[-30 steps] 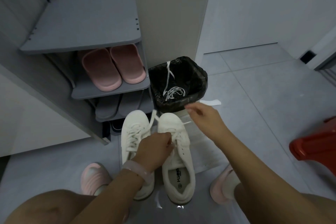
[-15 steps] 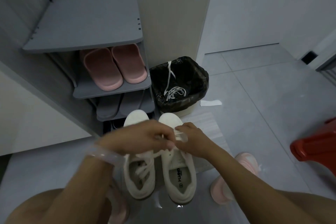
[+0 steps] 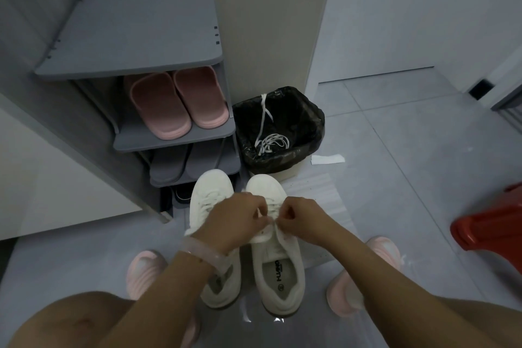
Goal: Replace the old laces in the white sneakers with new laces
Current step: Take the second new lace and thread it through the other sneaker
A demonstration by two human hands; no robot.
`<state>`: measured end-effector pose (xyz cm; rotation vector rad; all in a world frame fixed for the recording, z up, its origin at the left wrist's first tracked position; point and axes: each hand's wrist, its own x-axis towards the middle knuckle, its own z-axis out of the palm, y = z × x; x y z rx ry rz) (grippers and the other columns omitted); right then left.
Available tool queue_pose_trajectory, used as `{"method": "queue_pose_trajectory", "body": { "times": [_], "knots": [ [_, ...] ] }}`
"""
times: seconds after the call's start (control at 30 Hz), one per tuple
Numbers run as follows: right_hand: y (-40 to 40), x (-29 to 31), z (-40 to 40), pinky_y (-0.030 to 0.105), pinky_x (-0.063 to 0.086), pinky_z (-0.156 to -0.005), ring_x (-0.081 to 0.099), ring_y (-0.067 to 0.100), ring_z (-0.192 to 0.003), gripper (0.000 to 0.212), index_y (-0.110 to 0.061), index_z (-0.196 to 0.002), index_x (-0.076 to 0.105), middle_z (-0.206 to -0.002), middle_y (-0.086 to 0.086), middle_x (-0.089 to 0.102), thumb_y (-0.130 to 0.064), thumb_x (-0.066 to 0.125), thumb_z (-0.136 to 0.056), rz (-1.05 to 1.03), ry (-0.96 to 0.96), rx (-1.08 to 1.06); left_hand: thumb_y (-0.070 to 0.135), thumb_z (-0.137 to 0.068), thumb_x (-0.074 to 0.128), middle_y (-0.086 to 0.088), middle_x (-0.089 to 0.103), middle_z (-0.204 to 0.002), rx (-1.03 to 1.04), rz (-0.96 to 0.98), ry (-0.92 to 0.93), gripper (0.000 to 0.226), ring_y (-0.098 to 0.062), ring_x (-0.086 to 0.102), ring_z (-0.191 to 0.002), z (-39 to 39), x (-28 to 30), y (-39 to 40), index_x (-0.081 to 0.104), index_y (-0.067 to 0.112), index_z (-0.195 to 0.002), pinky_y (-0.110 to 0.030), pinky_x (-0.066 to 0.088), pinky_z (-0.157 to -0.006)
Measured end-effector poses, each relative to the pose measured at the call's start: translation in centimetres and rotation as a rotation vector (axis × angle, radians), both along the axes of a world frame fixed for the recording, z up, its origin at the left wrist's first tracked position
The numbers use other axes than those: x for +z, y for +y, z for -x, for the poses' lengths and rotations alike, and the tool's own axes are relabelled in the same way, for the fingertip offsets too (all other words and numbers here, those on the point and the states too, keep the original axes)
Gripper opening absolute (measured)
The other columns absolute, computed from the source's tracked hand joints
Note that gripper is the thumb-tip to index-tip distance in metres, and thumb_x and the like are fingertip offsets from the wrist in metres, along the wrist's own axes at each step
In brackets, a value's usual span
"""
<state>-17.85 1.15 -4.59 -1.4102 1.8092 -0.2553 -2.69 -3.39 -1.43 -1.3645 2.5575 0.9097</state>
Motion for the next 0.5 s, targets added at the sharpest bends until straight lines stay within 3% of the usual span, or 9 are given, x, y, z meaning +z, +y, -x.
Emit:
{"method": "queue_pose_trajectory", "body": {
  "times": [0.1, 0.23, 0.4, 0.5],
  "knots": [
    [-0.3, 0.0, -0.2, 0.016, 0.037, -0.060, 0.049, 0.013, -0.079, 0.012, -0.019, -0.076, 0.051, -0.084, -0.003, 0.052, -0.012, 0.057, -0.085, 0.025, 0.036, 0.094, 0.033, -0.091, 0.049, -0.003, 0.056, -0.113, -0.072, -0.031, -0.079, 0.030, -0.020, 0.053, -0.106, 0.7, -1.5, 1.2, 0.060, 0.019, -0.115, -0.032, 0.045, -0.087],
    [-0.2, -0.2, 0.3, 0.020, 0.041, -0.064, 0.049, 0.010, -0.072, 0.023, -0.021, -0.066, 0.050, -0.074, -0.007, 0.051, -0.008, 0.056, -0.084, -0.027, -0.199, -0.045, 0.028, -0.093, 0.043, -0.004, 0.058, -0.109, -0.055, -0.079, -0.013, 0.031, -0.020, 0.056, -0.101, 0.6, -2.3, 1.2, 0.061, 0.020, -0.116, -0.030, 0.044, -0.078],
    [0.0, 0.2, -0.1, 0.018, 0.037, -0.054, 0.047, 0.007, -0.060, 0.018, -0.015, -0.073, 0.051, -0.067, -0.003, 0.054, -0.003, 0.051, -0.087, -0.023, -0.418, -0.233, 0.026, -0.091, 0.045, -0.005, 0.065, -0.096, -0.025, -0.103, 0.043, 0.025, -0.023, 0.061, -0.090, 0.2, -2.7, 1.3, 0.067, 0.018, -0.099, -0.033, 0.047, -0.073],
    [-0.5, 1.0, 0.5, 0.019, 0.042, -0.061, 0.054, 0.009, -0.068, 0.014, -0.014, -0.081, 0.056, -0.070, -0.002, 0.060, -0.003, 0.049, -0.086, 0.035, -0.318, -0.143, 0.030, -0.090, 0.049, -0.008, 0.065, -0.092, 0.014, -0.078, 0.023, 0.025, -0.026, 0.061, -0.088, 0.3, -3.0, 1.5, 0.066, 0.013, -0.087, -0.033, 0.046, -0.071]
  ]
}}
